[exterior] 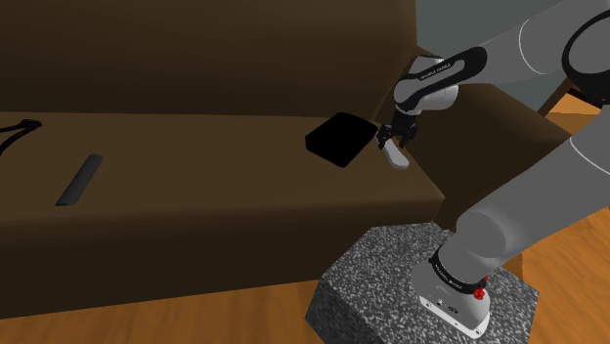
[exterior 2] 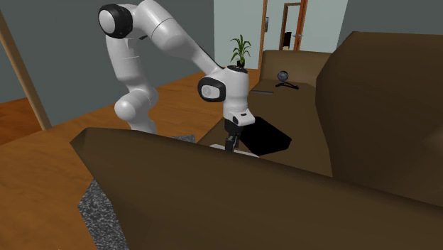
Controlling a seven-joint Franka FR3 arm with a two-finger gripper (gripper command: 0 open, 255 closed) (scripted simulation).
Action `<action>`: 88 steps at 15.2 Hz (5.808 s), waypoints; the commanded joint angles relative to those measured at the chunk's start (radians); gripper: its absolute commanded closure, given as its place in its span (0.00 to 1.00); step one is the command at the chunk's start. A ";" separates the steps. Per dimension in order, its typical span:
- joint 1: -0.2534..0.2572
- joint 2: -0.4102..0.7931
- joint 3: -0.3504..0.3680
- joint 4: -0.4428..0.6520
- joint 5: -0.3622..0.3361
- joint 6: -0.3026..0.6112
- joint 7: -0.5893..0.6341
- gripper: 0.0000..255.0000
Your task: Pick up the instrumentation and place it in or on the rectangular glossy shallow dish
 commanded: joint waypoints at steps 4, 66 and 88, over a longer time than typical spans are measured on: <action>0.000 0.000 0.000 0.000 0.000 0.000 0.000 1.00; 0.145 0.171 0.195 0.372 0.047 -0.204 0.307 1.00; 0.145 0.126 0.195 0.450 0.044 -0.326 0.309 0.00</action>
